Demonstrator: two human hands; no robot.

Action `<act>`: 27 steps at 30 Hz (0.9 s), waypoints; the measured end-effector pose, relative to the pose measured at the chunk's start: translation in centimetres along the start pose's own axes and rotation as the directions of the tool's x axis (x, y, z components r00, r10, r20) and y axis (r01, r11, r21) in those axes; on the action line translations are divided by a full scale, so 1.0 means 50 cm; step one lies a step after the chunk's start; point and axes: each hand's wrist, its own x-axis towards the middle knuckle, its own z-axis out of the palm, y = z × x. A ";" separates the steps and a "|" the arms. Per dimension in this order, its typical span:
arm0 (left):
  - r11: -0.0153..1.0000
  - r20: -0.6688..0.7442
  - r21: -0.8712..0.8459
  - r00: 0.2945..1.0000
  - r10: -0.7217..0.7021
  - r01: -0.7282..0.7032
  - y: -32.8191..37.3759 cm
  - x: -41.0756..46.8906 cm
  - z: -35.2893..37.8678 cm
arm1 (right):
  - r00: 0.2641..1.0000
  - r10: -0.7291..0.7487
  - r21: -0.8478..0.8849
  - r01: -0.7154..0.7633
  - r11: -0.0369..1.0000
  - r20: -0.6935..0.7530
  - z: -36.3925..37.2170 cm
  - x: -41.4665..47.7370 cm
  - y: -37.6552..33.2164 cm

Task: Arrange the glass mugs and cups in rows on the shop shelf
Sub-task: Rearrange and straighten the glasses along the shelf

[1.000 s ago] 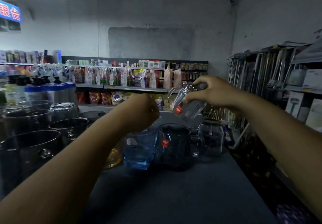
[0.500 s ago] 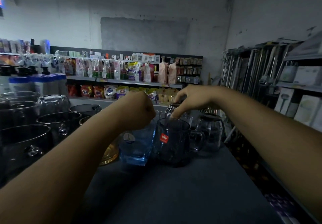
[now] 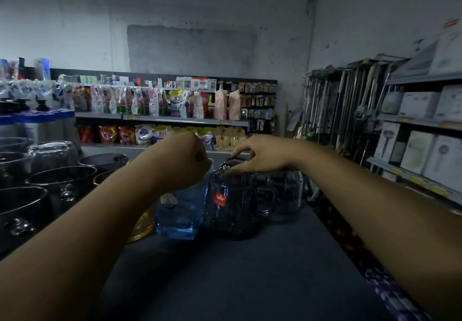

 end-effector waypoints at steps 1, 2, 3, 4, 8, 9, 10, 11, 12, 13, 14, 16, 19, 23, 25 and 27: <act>1.000 -0.025 0.002 1.000 0.018 -0.018 0.003 -0.001 -0.001 | 0.999 0.011 0.049 -0.008 0.999 -0.049 -0.001 -0.016 0.005; 0.999 -0.050 -0.002 0.998 0.045 -0.045 0.008 -0.002 -0.003 | 0.992 0.030 0.109 -0.016 0.994 -0.124 -0.002 -0.036 0.011; 0.996 -0.063 -0.017 0.995 0.083 -0.084 0.014 -0.002 -0.006 | 0.974 0.055 0.170 -0.017 0.985 -0.219 -0.001 -0.057 0.021; 0.991 -0.052 -0.046 0.991 0.127 -0.129 0.021 -0.002 -0.007 | 0.945 0.084 0.224 -0.012 0.975 -0.315 0.003 -0.080 0.032; 0.966 0.094 -0.124 0.966 0.240 -0.228 0.045 0.007 -0.005 | 0.793 0.307 0.436 -0.058 0.898 -0.527 0.085 -0.155 0.069; 0.965 0.117 -0.123 0.962 0.245 -0.231 0.049 0.010 -0.002 | 0.773 0.374 0.512 -0.075 0.856 -0.513 0.115 -0.165 0.071; 0.968 0.138 -0.115 0.961 0.240 -0.225 0.053 0.012 0.001 | 0.772 0.423 0.586 -0.083 0.806 -0.474 0.142 -0.172 0.069; 0.971 0.155 -0.107 0.961 0.231 -0.216 0.056 0.014 0.004 | 0.785 0.450 0.649 -0.082 0.756 -0.426 0.164 -0.176 0.067; 0.974 0.169 -0.104 0.961 0.218 -0.203 0.058 0.015 0.005 | 0.799 0.461 0.695 -0.076 0.715 -0.386 0.180 -0.177 0.065; 0.976 0.176 -0.106 0.962 0.209 -0.193 0.060 0.014 0.006 | 0.807 0.468 0.727 -0.072 0.683 -0.360 0.188 -0.178 0.064; 0.976 0.180 -0.110 0.963 0.203 -0.185 0.061 0.012 0.004 | 0.808 0.474 0.741 -0.071 0.668 -0.349 0.190 -0.178 0.066; 0.974 0.184 -0.135 0.961 0.207 -0.184 0.062 0.006 0.000 | 0.808 0.472 0.721 -0.086 0.688 -0.353 0.190 -0.175 0.070; 0.966 0.211 -0.188 0.953 0.216 -0.177 0.060 -0.003 -0.006 | 0.809 0.464 0.682 -0.111 0.723 -0.361 0.194 -0.174 0.072; 0.953 0.256 -0.242 0.935 0.245 -0.184 0.057 -0.027 -0.030 | 0.816 0.449 0.651 -0.123 0.749 -0.363 0.193 -0.179 0.071; 0.958 0.306 -0.216 0.918 0.252 -0.191 0.057 -0.040 -0.046 | 0.816 0.447 0.650 -0.120 0.750 -0.365 0.192 -0.180 0.070; 0.964 0.338 -0.166 0.907 0.251 -0.205 0.058 -0.046 -0.049 | 0.818 0.441 0.646 -0.116 0.754 -0.369 0.192 -0.181 0.068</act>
